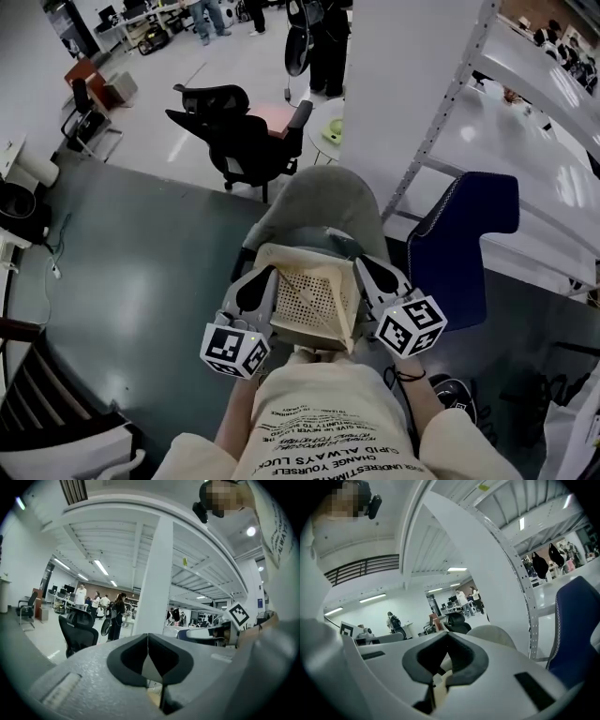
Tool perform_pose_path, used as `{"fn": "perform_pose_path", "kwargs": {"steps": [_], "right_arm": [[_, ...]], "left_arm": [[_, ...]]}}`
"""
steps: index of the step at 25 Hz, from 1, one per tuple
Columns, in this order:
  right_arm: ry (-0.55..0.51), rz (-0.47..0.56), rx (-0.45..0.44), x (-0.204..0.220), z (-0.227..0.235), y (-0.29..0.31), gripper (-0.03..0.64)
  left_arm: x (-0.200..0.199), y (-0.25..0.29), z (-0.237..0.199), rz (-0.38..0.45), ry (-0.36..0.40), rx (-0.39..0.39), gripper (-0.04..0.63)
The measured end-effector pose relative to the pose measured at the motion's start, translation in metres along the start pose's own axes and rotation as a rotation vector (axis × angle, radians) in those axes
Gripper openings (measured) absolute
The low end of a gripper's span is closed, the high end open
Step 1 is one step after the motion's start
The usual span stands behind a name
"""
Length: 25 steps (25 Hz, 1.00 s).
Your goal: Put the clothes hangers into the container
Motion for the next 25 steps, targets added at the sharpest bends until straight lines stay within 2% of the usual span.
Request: {"fn": "perform_pose_path", "kwargs": {"steps": [6,14,25], "right_arm": [[-0.092,0.053,0.011,-0.018,-0.004,-0.012,0.005],[-0.079,0.088,0.025,-0.021,-0.006,-0.016,0.003],[-0.086,0.077,0.041,-0.019,-0.006,-0.017,0.003]], "left_arm": [[-0.017,-0.014,-0.008,0.035,0.047,-0.037,0.023],[-0.016,-0.029,-0.015,0.043,0.063,-0.085,0.023],[-0.016,-0.036,-0.019,0.037,0.079,-0.104,0.023]]}}
Point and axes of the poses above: the fingertips, and each gripper's own axes: y forward along the fingers, z to its right, x out of its underside, the point moved 3 cm from there along -y, backward along the fingers, and after that the axes turned 1 degree about -x, right-handed, at the moved point
